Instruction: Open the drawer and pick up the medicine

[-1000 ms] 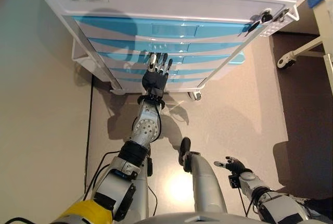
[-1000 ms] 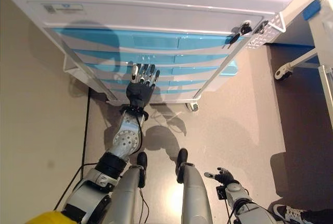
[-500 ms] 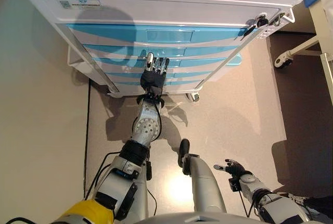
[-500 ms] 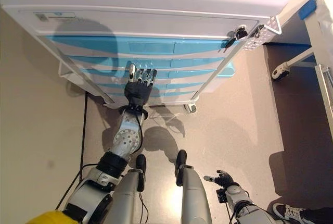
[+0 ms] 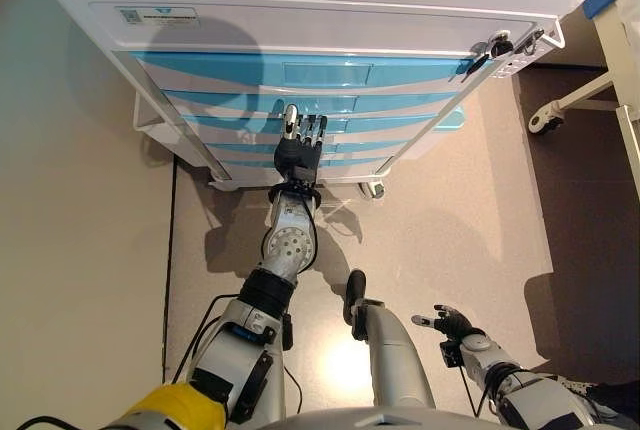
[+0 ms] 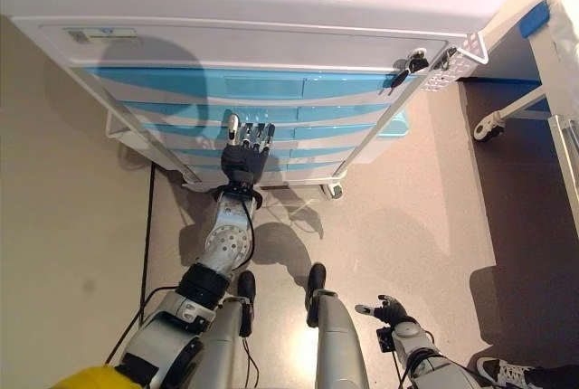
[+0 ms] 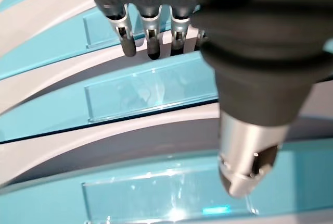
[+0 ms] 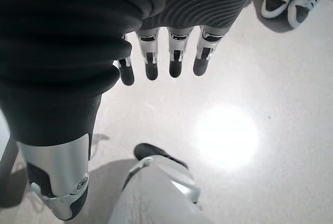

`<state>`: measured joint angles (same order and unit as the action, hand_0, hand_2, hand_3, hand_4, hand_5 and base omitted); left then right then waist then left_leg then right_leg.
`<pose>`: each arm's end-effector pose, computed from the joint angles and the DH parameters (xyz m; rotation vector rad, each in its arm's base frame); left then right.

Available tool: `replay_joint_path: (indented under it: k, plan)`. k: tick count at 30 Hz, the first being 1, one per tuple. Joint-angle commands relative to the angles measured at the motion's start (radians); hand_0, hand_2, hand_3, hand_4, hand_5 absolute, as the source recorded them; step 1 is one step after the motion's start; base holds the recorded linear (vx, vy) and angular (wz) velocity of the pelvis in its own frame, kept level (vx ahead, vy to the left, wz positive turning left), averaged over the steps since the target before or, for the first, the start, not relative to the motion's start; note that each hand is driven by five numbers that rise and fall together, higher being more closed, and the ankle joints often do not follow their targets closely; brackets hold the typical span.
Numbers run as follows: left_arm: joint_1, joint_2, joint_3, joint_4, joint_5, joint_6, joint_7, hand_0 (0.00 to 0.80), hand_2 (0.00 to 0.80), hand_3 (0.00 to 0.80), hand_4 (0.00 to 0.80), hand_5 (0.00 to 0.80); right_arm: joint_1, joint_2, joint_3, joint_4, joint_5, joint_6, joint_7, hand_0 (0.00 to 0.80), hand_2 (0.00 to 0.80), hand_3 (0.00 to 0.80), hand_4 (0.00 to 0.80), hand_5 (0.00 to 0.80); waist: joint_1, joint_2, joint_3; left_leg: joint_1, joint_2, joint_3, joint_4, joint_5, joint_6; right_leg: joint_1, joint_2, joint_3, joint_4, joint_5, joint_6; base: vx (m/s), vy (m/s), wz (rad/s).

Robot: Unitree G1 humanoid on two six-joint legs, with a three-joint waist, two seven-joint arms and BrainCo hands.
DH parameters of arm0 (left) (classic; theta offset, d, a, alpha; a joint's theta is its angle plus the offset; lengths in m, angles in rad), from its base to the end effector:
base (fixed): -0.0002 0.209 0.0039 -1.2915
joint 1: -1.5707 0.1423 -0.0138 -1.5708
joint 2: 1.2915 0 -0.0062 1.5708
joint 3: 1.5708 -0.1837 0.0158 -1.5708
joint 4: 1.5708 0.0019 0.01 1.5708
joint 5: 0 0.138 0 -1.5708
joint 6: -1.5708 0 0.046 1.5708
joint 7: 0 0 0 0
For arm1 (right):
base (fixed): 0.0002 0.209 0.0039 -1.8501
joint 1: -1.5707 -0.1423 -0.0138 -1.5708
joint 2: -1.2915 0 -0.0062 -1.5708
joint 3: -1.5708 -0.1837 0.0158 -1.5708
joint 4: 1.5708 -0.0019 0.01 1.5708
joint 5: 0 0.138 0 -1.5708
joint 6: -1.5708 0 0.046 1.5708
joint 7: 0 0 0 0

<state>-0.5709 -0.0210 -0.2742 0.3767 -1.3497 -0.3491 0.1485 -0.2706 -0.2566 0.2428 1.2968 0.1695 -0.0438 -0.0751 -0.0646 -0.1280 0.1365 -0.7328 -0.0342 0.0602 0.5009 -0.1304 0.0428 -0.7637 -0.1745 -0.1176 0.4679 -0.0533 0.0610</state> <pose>0.2908 0.0710 0.1107 -1.2623 -0.0830 -0.1143 0.1592 -0.2194 -0.0898 -0.2992 0.9848 -0.0976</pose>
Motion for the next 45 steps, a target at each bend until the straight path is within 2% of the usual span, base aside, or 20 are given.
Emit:
replay_joint_path:
  k: [1,21,32,45]
  plan:
    - [-0.059,-0.029,0.030,-0.016,0.017,-0.001,-0.024,0.000,0.000,0.000,0.000,0.000,0.027,-0.074,0.004,0.018,0.007,-0.002,-0.021,0.000,0.000,0.000,0.000,0.000,-0.007,0.046,-0.009,0.006,0.016,-0.031,-0.066,-0.007,-0.010,0.010,0.034,-0.020,-0.023,0.021,0.016,0.000,0.000,0.00]
    - [0.064,-0.025,0.090,0.189,-0.019,0.038,0.002,0.000,0.000,0.000,0.000,0.000,0.020,-0.064,-0.018,0.014,0.004,0.001,-0.056,0.000,0.000,0.000,0.000,0.000,0.006,0.038,0.022,-0.008,0.017,-0.021,-0.045,-0.015,-0.003,0.002,0.034,-0.011,-0.007,0.016,0.012,-0.002,0.001,0.00]
    - [0.064,-0.018,0.079,0.187,0.007,0.041,-0.001,0.000,0.000,0.000,0.000,0.000,0.014,-0.064,-0.017,0.018,0.003,0.004,-0.059,0.000,0.000,0.000,0.000,0.000,0.008,0.034,0.036,-0.002,0.017,-0.017,-0.049,-0.012,-0.005,0.010,0.035,-0.013,-0.012,0.014,0.013,0.000,0.000,0.00]
    - [-0.065,0.009,0.090,0.145,0.071,0.001,0.012,0.000,0.000,0.000,0.000,0.000,0.014,-0.081,-0.012,0.022,-0.010,0.007,-0.051,0.000,0.000,0.000,0.000,0.000,-0.005,0.032,0.039,0.008,0.010,-0.019,-0.075,-0.001,-0.006,0.013,0.026,-0.020,-0.010,0.019,0.022,0.006,0.002,0.00]
